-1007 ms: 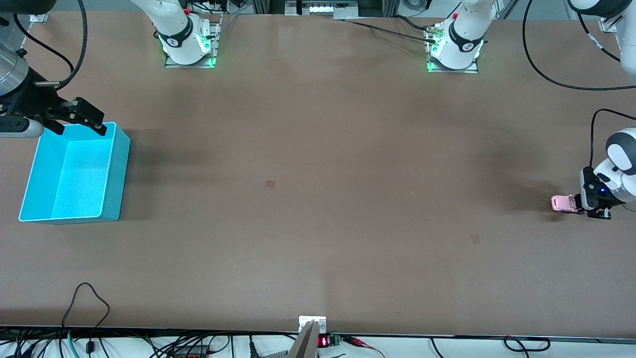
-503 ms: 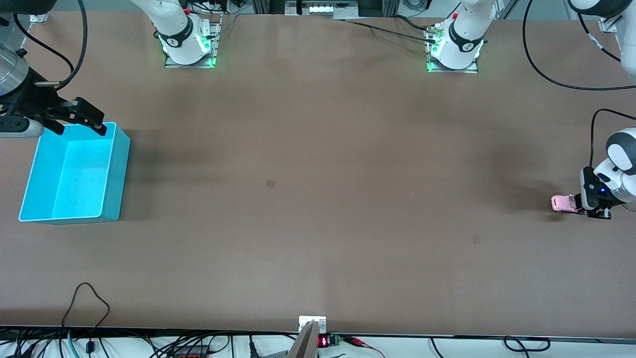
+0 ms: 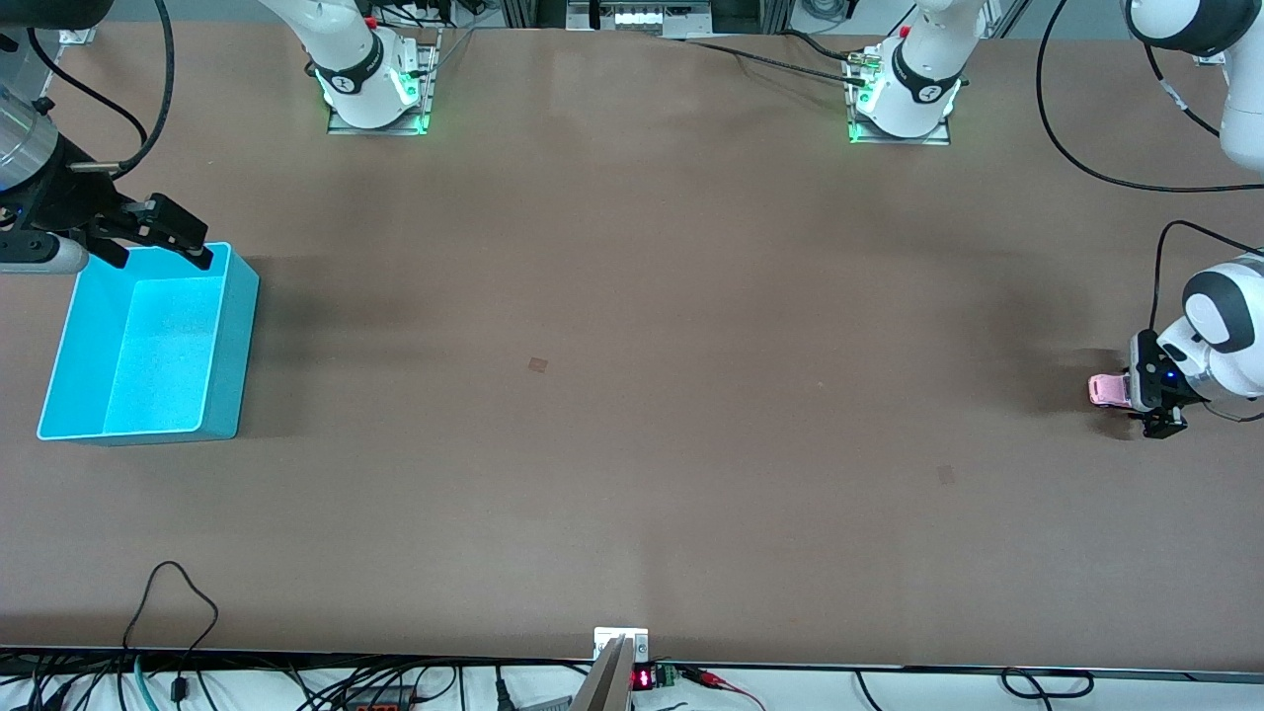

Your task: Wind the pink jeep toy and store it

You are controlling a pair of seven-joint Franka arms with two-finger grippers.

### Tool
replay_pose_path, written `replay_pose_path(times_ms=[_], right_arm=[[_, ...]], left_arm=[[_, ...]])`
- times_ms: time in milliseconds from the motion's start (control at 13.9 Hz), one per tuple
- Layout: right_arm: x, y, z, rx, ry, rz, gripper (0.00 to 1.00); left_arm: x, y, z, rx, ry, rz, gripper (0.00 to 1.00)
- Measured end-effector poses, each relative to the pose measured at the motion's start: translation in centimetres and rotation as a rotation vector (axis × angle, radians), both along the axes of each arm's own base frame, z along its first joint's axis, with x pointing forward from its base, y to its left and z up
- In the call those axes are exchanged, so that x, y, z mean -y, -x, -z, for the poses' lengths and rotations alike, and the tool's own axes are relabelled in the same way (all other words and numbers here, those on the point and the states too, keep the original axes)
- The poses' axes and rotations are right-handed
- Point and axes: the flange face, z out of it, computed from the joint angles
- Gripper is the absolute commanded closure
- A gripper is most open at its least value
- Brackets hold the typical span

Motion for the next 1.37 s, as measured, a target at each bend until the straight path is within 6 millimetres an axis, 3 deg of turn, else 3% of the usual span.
replay_pose_path(times_ms=[359,647,1007,1366], right_arm=[[0.0,0.0,0.0,0.000,0.000,0.000,0.00],[0.0,0.0,0.0,0.000,0.000,0.000,0.00],[0.0,0.0,0.0,0.000,0.000,0.000,0.00],[0.0,0.0,0.0,0.000,0.000,0.000,0.00]], left_arm=[[0.3,0.6,-0.7,-0.064,0.021,-0.044,0.00],[0.4,0.6,-3.2,-0.085,0.021,-0.066,0.00],[1.8,-0.7,-5.4,-0.051,0.022,-0.053,0.00],[4.1,-2.4,-11.3,0.009,0.005,-0.108,0.00]])
